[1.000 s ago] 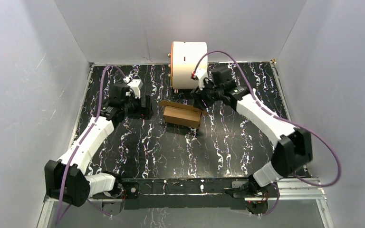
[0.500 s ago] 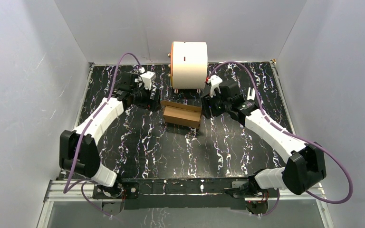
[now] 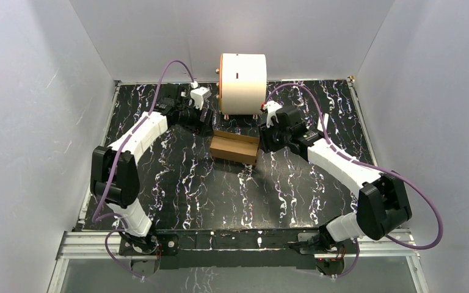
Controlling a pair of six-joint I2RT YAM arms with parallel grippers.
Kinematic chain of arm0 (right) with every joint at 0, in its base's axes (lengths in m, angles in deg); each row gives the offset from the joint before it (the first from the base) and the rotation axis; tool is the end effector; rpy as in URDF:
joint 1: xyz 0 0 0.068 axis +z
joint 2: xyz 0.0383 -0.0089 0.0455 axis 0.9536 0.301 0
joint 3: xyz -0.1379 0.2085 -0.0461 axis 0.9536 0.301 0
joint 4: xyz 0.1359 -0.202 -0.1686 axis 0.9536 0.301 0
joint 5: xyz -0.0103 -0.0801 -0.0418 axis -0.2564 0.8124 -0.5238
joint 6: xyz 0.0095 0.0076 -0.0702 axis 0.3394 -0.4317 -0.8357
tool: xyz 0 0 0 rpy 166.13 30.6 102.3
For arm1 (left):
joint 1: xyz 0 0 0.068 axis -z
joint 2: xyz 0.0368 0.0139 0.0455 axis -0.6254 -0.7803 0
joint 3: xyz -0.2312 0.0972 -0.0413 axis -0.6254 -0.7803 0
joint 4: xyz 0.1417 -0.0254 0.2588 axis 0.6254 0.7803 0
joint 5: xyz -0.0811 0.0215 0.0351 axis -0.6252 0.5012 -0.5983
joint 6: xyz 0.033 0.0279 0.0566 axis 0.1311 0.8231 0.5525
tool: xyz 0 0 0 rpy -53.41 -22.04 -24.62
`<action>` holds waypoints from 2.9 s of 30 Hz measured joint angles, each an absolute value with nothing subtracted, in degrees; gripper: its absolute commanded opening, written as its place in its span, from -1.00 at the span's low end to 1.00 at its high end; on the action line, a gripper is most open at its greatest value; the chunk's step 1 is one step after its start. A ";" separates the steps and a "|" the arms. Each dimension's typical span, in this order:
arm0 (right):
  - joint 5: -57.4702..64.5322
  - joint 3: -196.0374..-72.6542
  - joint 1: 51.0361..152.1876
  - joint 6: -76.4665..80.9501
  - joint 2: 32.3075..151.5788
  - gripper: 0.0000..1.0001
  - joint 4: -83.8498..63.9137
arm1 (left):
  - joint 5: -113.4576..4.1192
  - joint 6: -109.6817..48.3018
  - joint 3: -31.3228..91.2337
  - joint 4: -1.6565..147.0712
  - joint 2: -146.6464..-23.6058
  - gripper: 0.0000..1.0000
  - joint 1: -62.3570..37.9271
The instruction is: Fold the paper box
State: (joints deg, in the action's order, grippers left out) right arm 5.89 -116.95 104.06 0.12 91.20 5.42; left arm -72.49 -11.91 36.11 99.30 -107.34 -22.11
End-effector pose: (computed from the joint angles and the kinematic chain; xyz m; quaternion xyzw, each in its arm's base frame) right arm 0.3096 0.1966 0.2227 -0.2284 0.8688 0.1755 0.4027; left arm 0.4043 -0.1475 0.2320 0.2714 0.8585 -0.2382 0.3641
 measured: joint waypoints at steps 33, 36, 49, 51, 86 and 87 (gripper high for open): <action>7.69 -119.92 104.28 5.19 94.19 -1.00 6.08 | -76.30 -20.98 36.44 100.55 -109.79 -0.96 -19.75; 9.41 -121.67 104.78 6.10 95.37 -1.00 7.37 | -73.52 -23.56 35.96 100.42 -109.03 -1.00 -18.99; 21.78 -125.39 110.11 16.25 97.62 -1.00 11.72 | -59.18 -35.65 31.41 98.51 -103.89 -1.00 -13.98; 23.93 -125.43 110.96 17.73 97.71 -1.00 11.81 | -58.13 -36.76 30.73 97.92 -103.43 -1.00 -13.61; 34.22 -111.24 115.71 17.19 91.68 -1.00 -6.12 | -54.70 -41.59 23.72 93.58 -96.94 -0.67 -12.10; 34.48 -111.05 115.88 17.32 91.68 -1.00 -6.38 | -54.42 -41.87 23.54 93.55 -96.35 -0.65 -12.08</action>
